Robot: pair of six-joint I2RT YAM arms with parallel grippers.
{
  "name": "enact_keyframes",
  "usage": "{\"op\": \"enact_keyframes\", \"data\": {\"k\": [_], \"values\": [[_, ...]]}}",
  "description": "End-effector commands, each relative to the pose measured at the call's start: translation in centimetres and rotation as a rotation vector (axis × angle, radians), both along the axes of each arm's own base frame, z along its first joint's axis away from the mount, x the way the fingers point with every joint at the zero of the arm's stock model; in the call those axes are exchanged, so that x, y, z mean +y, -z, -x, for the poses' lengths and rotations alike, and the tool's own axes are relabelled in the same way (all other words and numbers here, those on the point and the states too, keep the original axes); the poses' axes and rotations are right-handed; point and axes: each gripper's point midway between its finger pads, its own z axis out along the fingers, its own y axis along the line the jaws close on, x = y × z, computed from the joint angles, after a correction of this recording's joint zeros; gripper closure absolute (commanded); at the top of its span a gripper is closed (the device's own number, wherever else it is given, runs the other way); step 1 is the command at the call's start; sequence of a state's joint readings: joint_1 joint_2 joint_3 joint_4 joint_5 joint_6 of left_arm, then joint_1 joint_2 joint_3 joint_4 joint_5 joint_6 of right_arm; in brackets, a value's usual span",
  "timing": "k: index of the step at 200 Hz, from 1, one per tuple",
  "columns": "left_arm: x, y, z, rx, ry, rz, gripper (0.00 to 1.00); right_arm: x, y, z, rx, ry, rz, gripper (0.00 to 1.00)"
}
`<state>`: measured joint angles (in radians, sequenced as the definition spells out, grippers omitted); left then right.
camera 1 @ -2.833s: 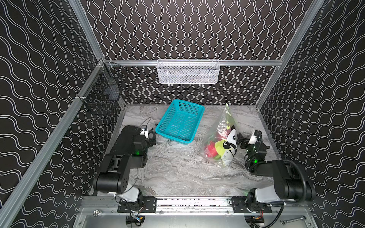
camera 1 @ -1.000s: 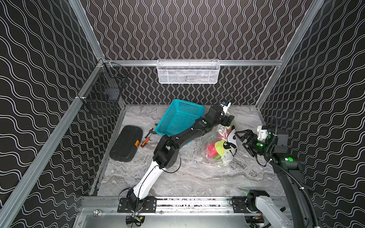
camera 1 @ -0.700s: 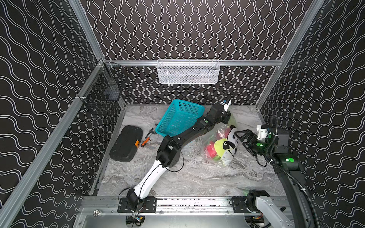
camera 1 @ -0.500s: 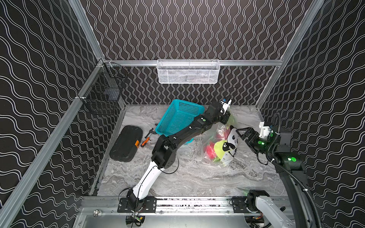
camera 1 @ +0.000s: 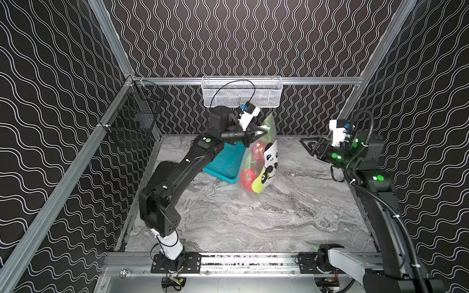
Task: Open the zip-top bag and take out the dragon fruit
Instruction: Pick up the zipper food storage bag at the center of the board, then unzip the zipper on the zipper food storage bag.
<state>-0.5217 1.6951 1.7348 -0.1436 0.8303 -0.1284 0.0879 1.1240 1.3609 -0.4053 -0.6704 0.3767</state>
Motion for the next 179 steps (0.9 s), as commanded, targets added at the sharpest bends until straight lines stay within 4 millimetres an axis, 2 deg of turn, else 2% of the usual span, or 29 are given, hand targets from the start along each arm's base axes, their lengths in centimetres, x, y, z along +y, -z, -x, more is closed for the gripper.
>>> {"op": "enact_keyframes", "data": {"k": [1, 23, 51, 74, 92, 115, 147, 179], "values": [[0.8, -1.4, 4.2, -0.033, 0.188, 0.054, 1.00, 3.7, -1.4, 2.1, -0.304, -0.281, 0.163, 0.23], [1.6, -0.7, 5.8, -0.034, 0.193, 0.012, 1.00, 4.7, -0.6, 2.6, -0.439, -0.365, 0.205, 0.20], [2.9, 0.5, 7.2, -0.053, 0.163, -0.061, 1.00, 6.2, -1.3, 3.1, -0.532, -0.457, 0.217, 0.30], [3.7, 1.4, 7.8, -0.050, 0.140, -0.095, 1.00, 8.1, -0.6, 3.6, -0.530, -0.543, 0.260, 0.40], [4.0, 2.1, 8.1, -0.037, 0.127, -0.111, 1.00, 9.8, -0.1, 4.8, -0.507, -0.624, 0.236, 0.51], [4.6, 3.5, 8.7, -0.032, 0.110, -0.138, 1.00, 11.7, 1.2, 6.3, -0.476, -0.684, 0.198, 0.51], [4.7, 5.6, 10.9, -0.048, 0.149, -0.178, 1.00, 14.1, 3.4, 8.2, -0.461, -0.760, 0.209, 0.48], [3.8, 8.0, 12.9, -0.054, 0.210, -0.257, 1.00, 14.9, 3.7, 7.9, -0.502, -0.768, 0.251, 0.48]]}}
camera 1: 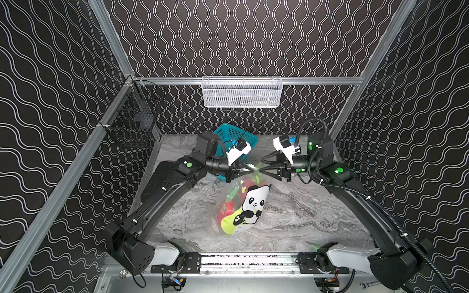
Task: Open the zip-top bag and take out the dragon fruit
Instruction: Unzip the zipper on the zipper food storage bag.
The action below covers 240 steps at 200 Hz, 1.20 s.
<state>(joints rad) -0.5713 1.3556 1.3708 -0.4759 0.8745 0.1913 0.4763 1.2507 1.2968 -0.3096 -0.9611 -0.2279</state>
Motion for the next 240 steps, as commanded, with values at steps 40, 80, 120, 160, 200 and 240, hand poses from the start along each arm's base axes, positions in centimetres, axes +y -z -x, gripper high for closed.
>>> {"op": "enact_keyframes", "data": {"k": [40, 80, 120, 160, 200, 240], "values": [[-0.8, 1.1, 1.3, -0.060, 0.064, -0.054, 1.00, 0.6, 0.2, -0.3, -0.130, -0.031, 0.052, 0.50], [-0.9, 1.1, 0.8, -0.060, 0.043, -0.061, 1.00, 0.1, -0.4, 1.4, -0.139, -0.038, 0.055, 0.57], [-1.1, 0.6, 0.7, -0.042, 0.034, -0.037, 1.00, -0.4, 0.6, 2.6, -0.153, -0.014, 0.071, 0.58], [-1.1, 0.1, 0.9, -0.046, 0.035, -0.034, 1.00, 0.4, 2.1, 2.7, -0.160, -0.013, 0.105, 0.60], [-0.9, 0.2, 0.9, -0.045, 0.028, -0.040, 1.00, 1.1, 1.5, 2.1, -0.182, 0.015, 0.086, 0.67], [-0.9, 0.2, 1.1, -0.041, 0.032, -0.044, 1.00, 1.1, 1.5, 1.2, -0.206, 0.061, 0.088, 0.72]]}}
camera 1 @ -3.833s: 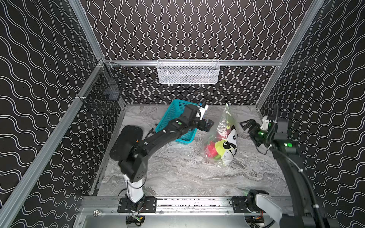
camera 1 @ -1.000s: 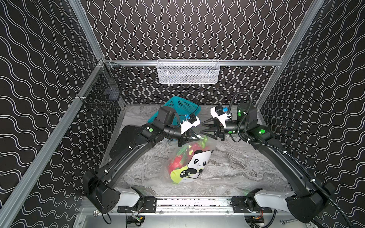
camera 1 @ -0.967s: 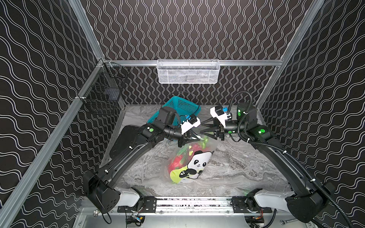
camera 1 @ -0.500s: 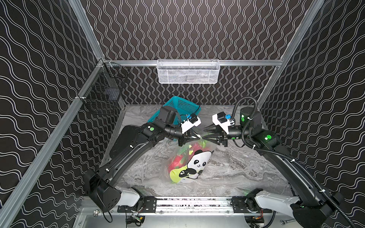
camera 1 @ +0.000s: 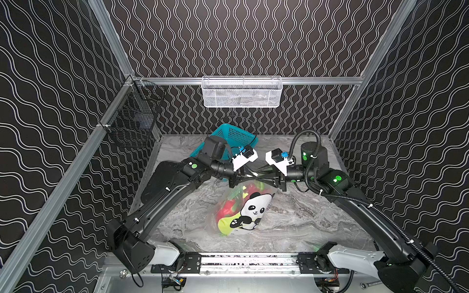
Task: Open the zip-top bag and take out the dragon fruit
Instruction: Unzip the zipper on the zipper food storage bag.
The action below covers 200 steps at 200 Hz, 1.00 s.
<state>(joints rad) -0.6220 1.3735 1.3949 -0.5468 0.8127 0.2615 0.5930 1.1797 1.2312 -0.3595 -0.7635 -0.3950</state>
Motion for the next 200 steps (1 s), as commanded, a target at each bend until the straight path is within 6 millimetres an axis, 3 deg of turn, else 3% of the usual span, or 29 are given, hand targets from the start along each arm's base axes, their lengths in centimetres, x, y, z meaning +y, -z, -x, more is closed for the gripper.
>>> {"op": "enact_keyframes", "data": {"k": [1, 39, 80, 147, 176, 200], "values": [[-0.1, -1.0, 0.3, -0.011, 0.009, 0.023, 1.00, 0.1, -0.8, -0.8, -0.050, 0.028, -0.020, 0.72], [0.0, -0.9, 0.3, -0.010, 0.008, 0.022, 1.00, 0.2, -1.1, -1.1, -0.052, 0.037, -0.030, 0.82], [-0.1, -1.0, 0.3, -0.007, 0.012, 0.020, 1.00, 0.2, -1.3, -0.5, -0.045, 0.014, -0.037, 0.76], [-0.2, -0.9, 0.4, 0.004, 0.014, 0.021, 1.00, 0.3, -1.3, -0.1, -0.025, 0.000, -0.054, 0.80], [-0.3, -0.7, 0.5, 0.010, 0.021, 0.014, 1.00, 0.4, -1.4, 0.0, -0.017, -0.007, -0.062, 0.96], [-0.3, -0.7, 0.6, 0.010, 0.025, 0.008, 1.00, 0.3, -1.6, 0.0, -0.024, -0.002, -0.063, 1.00]]}}
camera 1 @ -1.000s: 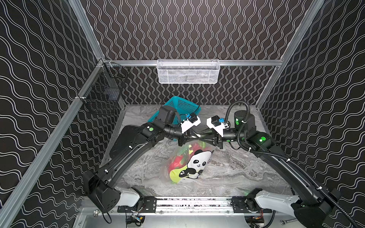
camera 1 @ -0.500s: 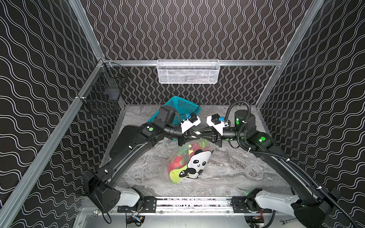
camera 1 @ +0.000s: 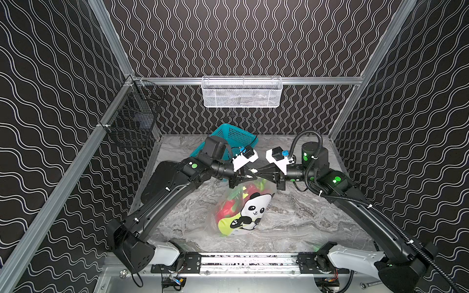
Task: Open the zip-top bag and take out the dragon fruit
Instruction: Unzip the zipper on the zipper food storage bag.
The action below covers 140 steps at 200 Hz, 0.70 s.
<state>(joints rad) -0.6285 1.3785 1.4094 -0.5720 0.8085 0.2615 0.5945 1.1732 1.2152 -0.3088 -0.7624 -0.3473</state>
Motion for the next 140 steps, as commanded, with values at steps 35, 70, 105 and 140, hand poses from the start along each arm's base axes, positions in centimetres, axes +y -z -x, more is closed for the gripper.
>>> {"op": "enact_keyframes", "data": {"k": [35, 70, 105, 140], "values": [[0.2, -0.9, 0.5, -0.007, 0.006, 0.007, 0.64, -0.1, -2.2, 0.1, -0.060, -0.002, -0.024, 1.00], [1.4, -2.0, 1.2, -0.054, -0.016, -0.011, 0.54, -0.3, -3.4, 0.0, -0.081, 0.005, -0.007, 1.00], [2.4, -3.8, 1.8, -0.103, -0.031, 0.008, 0.57, 0.0, -3.8, 0.5, -0.069, -0.024, 0.005, 1.00], [1.8, -3.5, 1.5, -0.093, -0.017, 0.020, 0.59, 0.3, -4.0, 1.5, -0.058, -0.053, 0.006, 1.00]]}}
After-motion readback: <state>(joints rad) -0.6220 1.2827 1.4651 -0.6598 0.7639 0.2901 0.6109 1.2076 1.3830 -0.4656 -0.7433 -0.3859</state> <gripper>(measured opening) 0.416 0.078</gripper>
